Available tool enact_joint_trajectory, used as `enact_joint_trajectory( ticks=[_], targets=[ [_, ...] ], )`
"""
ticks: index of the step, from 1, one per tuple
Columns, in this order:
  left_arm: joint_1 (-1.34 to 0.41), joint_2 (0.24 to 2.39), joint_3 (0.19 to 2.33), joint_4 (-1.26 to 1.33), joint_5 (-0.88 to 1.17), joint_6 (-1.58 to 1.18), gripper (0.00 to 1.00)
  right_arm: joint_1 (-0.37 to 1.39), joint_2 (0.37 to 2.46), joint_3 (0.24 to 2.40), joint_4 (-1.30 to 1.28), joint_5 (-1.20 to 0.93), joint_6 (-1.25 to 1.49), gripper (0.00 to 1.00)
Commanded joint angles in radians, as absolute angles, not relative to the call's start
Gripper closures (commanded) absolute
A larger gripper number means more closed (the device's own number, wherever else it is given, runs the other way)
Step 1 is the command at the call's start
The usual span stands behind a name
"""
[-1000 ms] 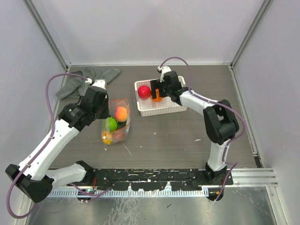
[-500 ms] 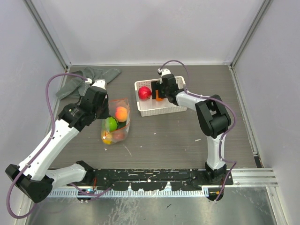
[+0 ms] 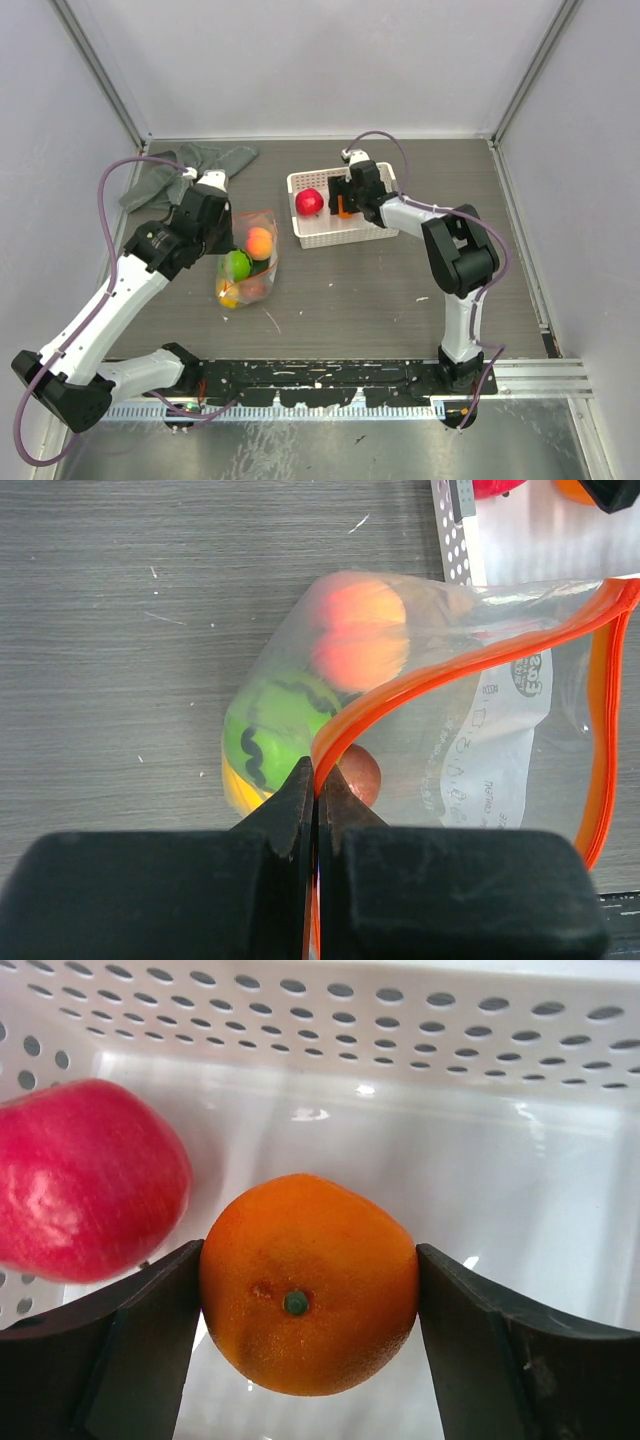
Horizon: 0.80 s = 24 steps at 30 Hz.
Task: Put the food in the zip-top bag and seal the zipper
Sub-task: Pick up the fake fruit from the bin.
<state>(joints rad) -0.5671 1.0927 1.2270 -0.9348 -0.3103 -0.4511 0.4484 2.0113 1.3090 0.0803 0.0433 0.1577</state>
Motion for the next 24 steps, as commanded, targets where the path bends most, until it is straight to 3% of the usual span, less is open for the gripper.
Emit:
enact_joint_trajectory(
  ticks=[1,14,24],
  targets=[
    [-0.563,1.079,1.267,-0.905,-0.302,-0.445,1.00,0.445,1.853,1.271,0.099,0.046,0.145,0.39],
    [-0.563,1.069,1.267,-0.893,-0.291,-0.457,1.00,0.504,1.513,1.168,0.032,0.009,0.127,0.44],
    [-0.563,1.061,1.277,-0.901,-0.282,-0.474,1.00,0.697,1.306,1.146,0.034,0.001,0.051,0.44]
  ],
)
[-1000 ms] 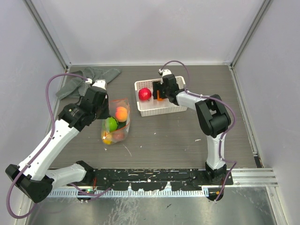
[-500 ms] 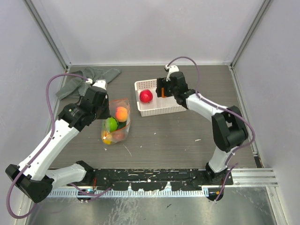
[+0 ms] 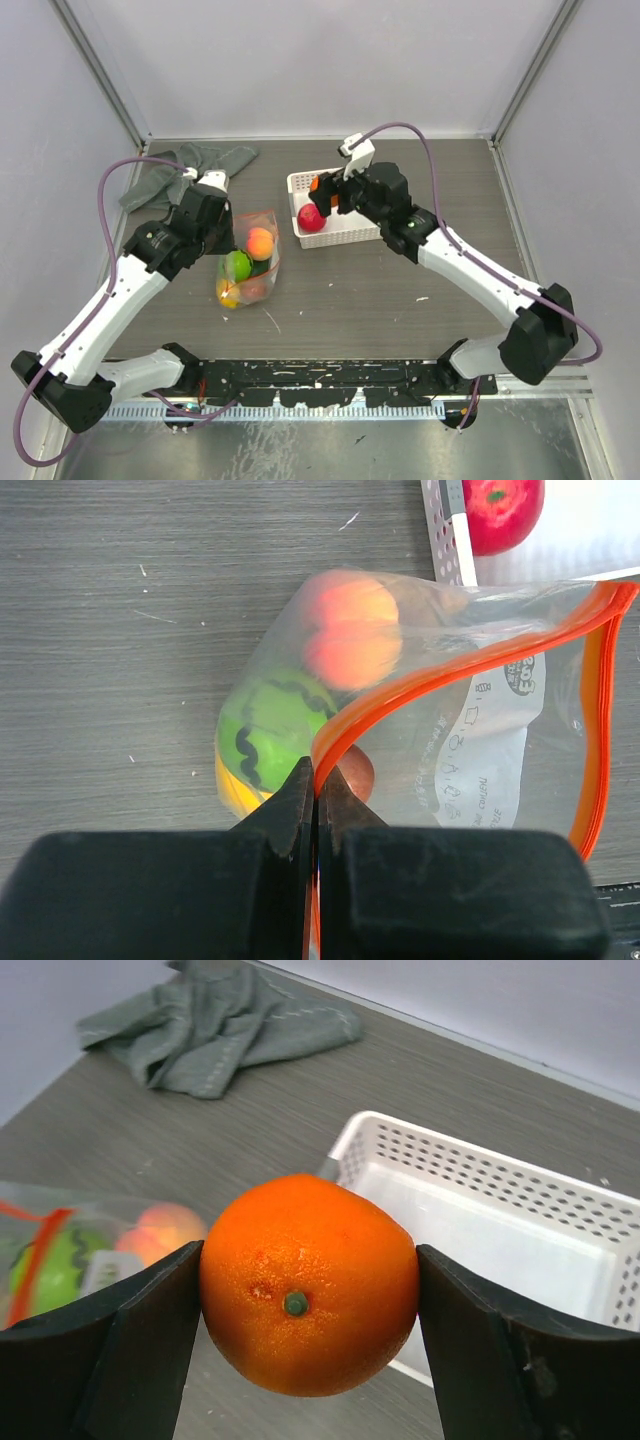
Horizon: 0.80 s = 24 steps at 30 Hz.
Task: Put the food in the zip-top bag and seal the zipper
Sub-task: Pick up the fake fruit from the bin, then place the fake fruit in the zipper food storage bag.
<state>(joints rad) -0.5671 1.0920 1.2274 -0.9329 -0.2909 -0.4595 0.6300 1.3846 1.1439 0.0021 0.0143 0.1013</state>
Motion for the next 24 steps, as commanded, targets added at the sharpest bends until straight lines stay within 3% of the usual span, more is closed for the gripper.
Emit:
enact_joint_trajectory(
  ticks=[1,12,24],
  targets=[
    [-0.563,1.060,1.276,-0.899,-0.280,-0.475,1.00,0.722,1.295,1.144,0.041,0.000,0.043,0.44],
    [-0.563,1.051,1.268,-0.889,-0.260,-0.494,1.00,0.956,1.251,1.122,0.178,-0.091,-0.045,0.44],
    [-0.563,1.040,1.256,-0.881,-0.244,-0.501,1.00,1.021,1.398,1.145,0.213,-0.151,-0.063,0.39]
  ],
)
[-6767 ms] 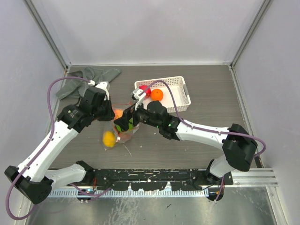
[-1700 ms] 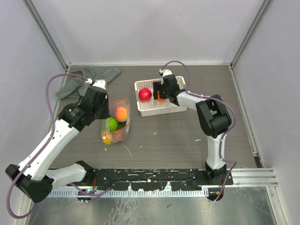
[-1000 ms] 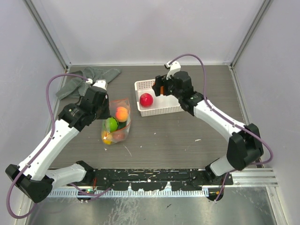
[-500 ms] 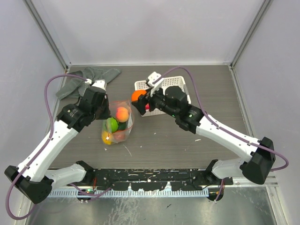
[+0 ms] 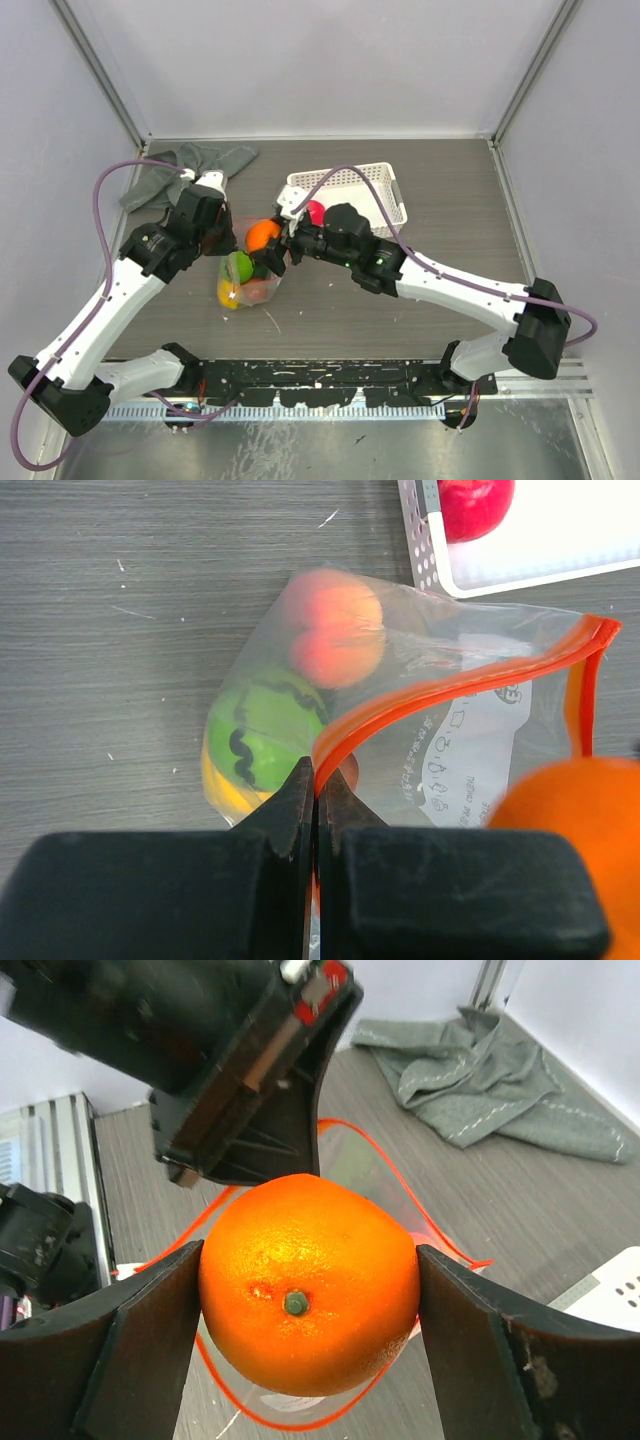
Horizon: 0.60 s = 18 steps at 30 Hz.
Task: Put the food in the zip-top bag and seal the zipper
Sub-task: Place the fake fruit in the zipper food storage bag.
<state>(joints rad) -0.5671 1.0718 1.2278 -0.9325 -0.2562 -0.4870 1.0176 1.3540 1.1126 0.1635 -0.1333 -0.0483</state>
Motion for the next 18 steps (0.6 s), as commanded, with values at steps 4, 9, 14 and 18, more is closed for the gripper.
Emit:
enact_joint_trajectory(
  ticks=[4,9,14,18],
  targets=[
    [-0.563,1.036,1.253,-0.876,-0.240,-0.503,1.00,1.020,1.430,1.155,0.191,-0.151,-0.065,0.33],
    [-0.563,1.037,1.251,-0.874,-0.237,-0.505,1.00,1.020,1.440,1.159,0.172,-0.153,-0.068,0.16],
    [-0.563,1.037,1.250,-0.872,-0.233,-0.505,1.00,1.020,1.438,1.158,0.169,-0.152,-0.071,0.10],
    [-0.563,1.040,1.248,-0.875,-0.233,-0.506,1.00,1.021,1.437,1.163,0.166,-0.148,-0.071,0.06]
  ],
)
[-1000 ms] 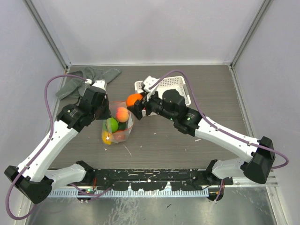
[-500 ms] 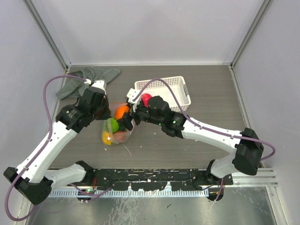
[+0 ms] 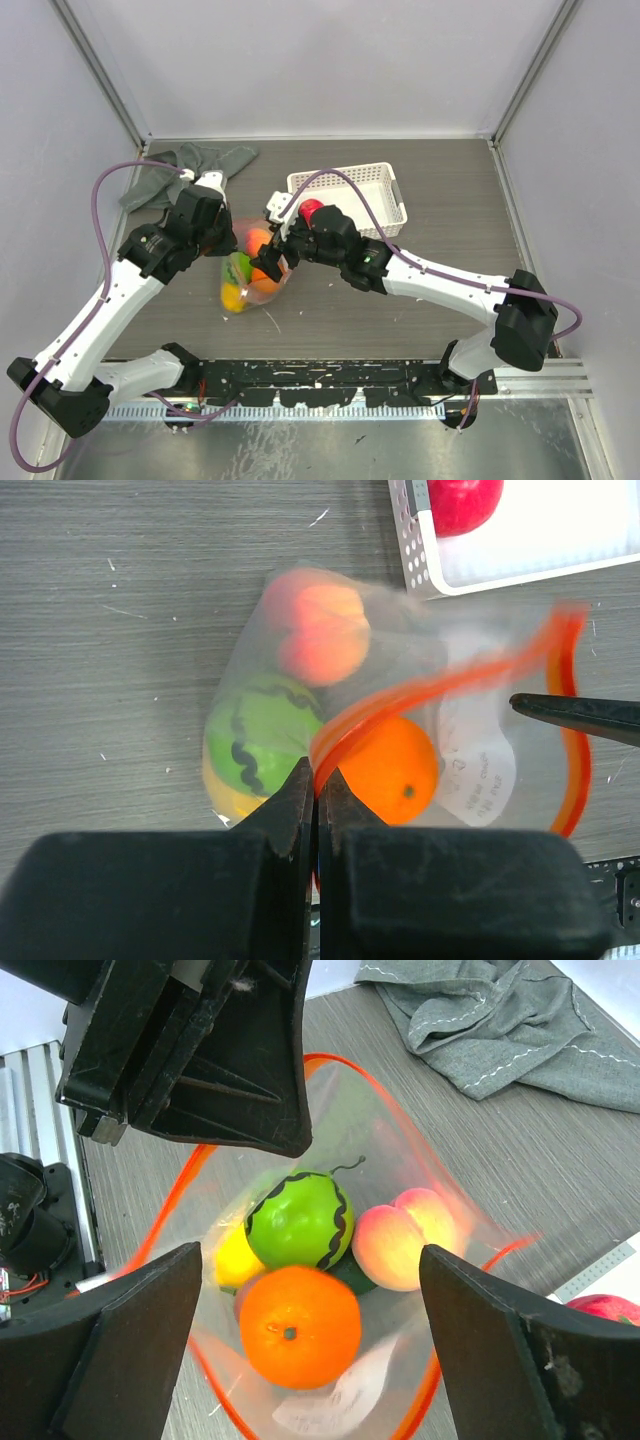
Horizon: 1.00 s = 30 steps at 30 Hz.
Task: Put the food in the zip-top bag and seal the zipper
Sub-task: Place the fake fruit in the zipper food storage bag.
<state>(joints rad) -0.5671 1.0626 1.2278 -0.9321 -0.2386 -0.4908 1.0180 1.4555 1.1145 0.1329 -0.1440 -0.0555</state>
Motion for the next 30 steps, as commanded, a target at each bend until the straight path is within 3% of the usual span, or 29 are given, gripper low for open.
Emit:
enact_joint_trajectory(
  ticks=[1,16,30],
  targets=[
    [-0.563,1.040,1.248,-0.876,-0.233,-0.505,1.00,1.021,1.436,1.165,0.163,-0.147,-0.070,0.06],
    [-0.563,1.047,1.243,-0.879,-0.242,-0.499,1.00,0.983,1.346,1.160,0.126,-0.075,-0.088,0.02],
    [-0.563,1.037,1.233,-0.881,-0.255,-0.494,1.00,0.644,1.426,1.141,0.099,-0.081,0.099,0.02]
  ],
)
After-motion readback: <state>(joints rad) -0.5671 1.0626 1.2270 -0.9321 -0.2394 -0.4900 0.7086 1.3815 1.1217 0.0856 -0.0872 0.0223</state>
